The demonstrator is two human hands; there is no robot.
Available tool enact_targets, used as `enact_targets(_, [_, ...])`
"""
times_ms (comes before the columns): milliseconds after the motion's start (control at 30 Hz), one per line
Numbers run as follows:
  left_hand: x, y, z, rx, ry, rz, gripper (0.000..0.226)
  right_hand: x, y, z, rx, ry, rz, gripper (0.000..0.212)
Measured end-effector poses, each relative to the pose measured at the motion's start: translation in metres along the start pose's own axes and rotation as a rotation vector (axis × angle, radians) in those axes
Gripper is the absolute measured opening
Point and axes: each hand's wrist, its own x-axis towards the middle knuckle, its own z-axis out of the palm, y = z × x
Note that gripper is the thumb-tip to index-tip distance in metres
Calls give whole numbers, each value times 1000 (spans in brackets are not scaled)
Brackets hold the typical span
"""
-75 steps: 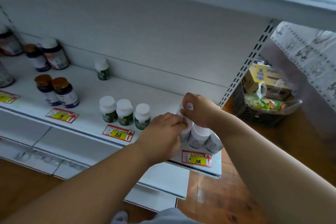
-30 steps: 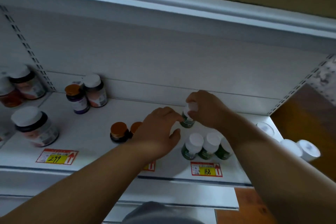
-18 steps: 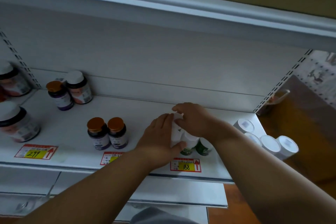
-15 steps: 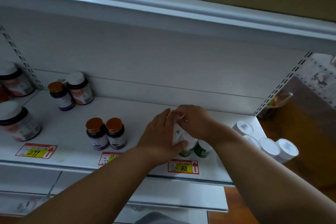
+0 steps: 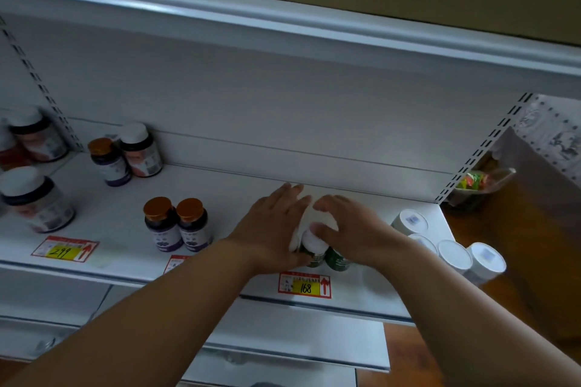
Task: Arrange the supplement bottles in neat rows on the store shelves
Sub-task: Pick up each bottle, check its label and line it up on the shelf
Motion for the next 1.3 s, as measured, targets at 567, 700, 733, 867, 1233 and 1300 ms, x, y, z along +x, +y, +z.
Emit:
enact_targets(567, [5,-2,-2,27,-39,32,97,-14,-14,22,-125,-48,67,51])
enact_targets(700, [-1,-1,-9,16,-31,17,106,-13,-17,20,-130,-59,96,65])
enact_targets(733, [-5,-2,-13,9,-17,-2,109,-12,-19,19,-141,-48,96,70])
enact_targets(867, [-33,-21,-39,-6,32,-81,114,4,-44,9,-88,45,23,73])
enact_targets(1233, [-125,-182,-120,-154,226,-299,85,124,-219,50,147,181,-240,37])
enact_targets(1300, [-137,-220,-133,-129,257,-288,77,161,-251,60,129,189,-235,37])
